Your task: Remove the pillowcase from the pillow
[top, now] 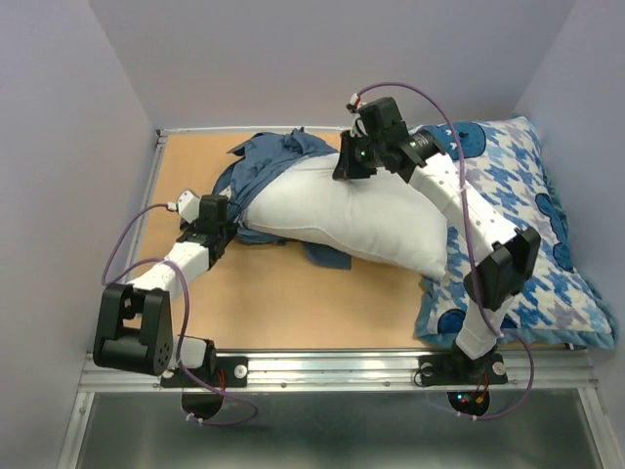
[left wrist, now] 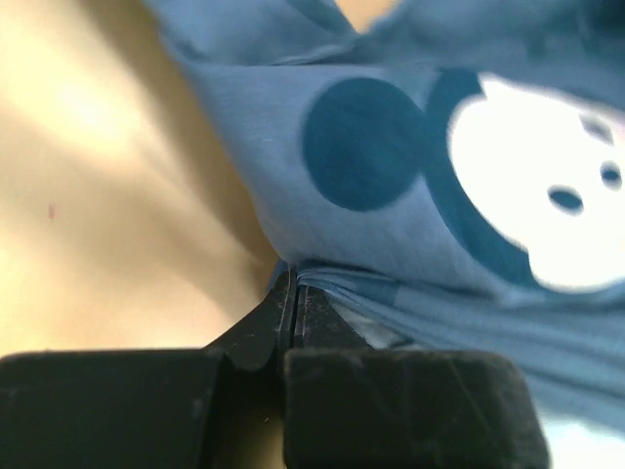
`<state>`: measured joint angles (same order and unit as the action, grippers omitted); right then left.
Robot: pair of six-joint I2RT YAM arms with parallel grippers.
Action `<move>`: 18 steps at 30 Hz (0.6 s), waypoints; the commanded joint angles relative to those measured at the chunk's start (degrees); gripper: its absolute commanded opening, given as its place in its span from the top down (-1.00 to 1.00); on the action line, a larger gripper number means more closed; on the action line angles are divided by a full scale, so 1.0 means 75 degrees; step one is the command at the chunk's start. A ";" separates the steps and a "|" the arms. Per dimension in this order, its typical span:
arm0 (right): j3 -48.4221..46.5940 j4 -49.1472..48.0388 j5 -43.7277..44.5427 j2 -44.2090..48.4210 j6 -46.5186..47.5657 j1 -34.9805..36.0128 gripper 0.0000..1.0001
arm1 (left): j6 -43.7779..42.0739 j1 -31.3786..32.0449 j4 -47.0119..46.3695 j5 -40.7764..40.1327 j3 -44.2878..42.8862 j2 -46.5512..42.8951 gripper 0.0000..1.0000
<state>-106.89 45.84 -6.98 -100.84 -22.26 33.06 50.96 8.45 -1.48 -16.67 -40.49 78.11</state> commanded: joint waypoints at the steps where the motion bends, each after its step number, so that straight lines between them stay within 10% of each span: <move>1: -0.2104 -0.0993 0.0271 -0.1187 0.0003 -0.0388 0.57 | 0.0260 0.0268 0.0302 -0.1423 0.0593 -0.0825 1.00; 10: -0.1335 -0.0721 0.2547 -0.0678 0.0729 0.0325 -1.00 | 0.0166 0.0420 0.0408 -0.1259 0.0782 -0.1496 1.00; 18: -0.0082 -0.2290 0.2900 -0.0242 0.1819 0.2152 -1.00 | 0.0084 0.0573 0.0443 -0.1258 0.0653 -0.1800 1.00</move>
<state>-110.98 38.74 11.09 -103.50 -14.55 42.46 52.42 12.43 0.82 -23.59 -35.59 67.33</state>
